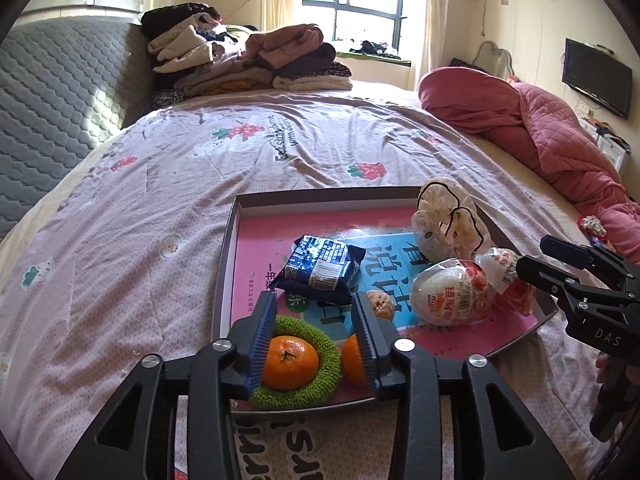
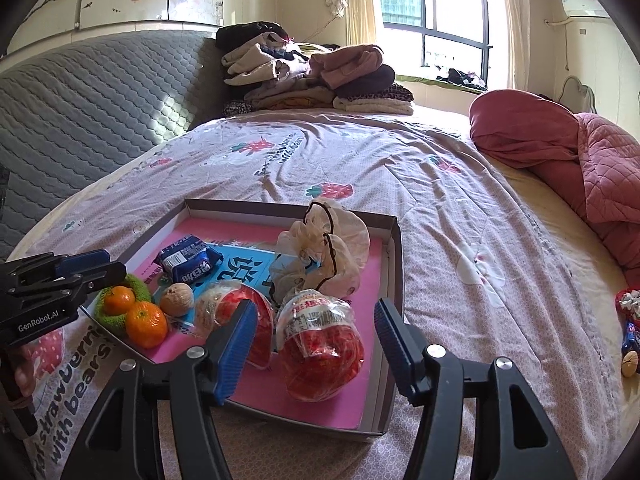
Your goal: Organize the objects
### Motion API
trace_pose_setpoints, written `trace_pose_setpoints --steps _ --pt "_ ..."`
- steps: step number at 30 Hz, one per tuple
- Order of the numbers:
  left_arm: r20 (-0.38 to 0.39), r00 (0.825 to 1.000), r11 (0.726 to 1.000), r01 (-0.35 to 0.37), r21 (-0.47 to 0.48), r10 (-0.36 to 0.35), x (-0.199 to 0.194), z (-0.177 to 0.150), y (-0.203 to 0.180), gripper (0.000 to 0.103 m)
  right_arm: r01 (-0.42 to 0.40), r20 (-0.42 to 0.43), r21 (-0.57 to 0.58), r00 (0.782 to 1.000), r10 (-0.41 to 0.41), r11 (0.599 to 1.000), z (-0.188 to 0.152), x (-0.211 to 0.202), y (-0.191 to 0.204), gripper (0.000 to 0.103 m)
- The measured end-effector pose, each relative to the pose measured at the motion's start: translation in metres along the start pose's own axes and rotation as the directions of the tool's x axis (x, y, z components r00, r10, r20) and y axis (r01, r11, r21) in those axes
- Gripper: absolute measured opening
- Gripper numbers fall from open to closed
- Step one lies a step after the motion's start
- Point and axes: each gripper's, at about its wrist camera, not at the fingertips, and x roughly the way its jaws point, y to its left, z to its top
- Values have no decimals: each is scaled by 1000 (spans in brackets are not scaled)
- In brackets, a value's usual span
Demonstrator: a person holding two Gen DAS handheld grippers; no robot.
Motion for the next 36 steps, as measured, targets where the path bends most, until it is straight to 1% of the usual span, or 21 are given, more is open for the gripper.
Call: trace_pose_setpoints --steps 2,12,21,25,36 --pt "2 1000 1000 0 1 0 -3 0 -1 51 -4 9 -1 1000 4 1000 1 -4 2 60" --pt "10 1000 1000 -18 -5 19 -15 2 -1 62 -22 37 -6 999 22 1000 6 -15 9 61" --pt "27 999 999 -30 -17 31 -31 5 -2 65 -37 68 -9 997 38 999 8 -32 14 61" --pt "38 998 999 -54 -7 54 -37 5 -5 66 -45 81 -6 996 46 999 8 -40 16 61" --pt "59 997 999 -39 -21 40 -62 1 -10 67 -35 116 -40 992 40 999 5 -62 27 62"
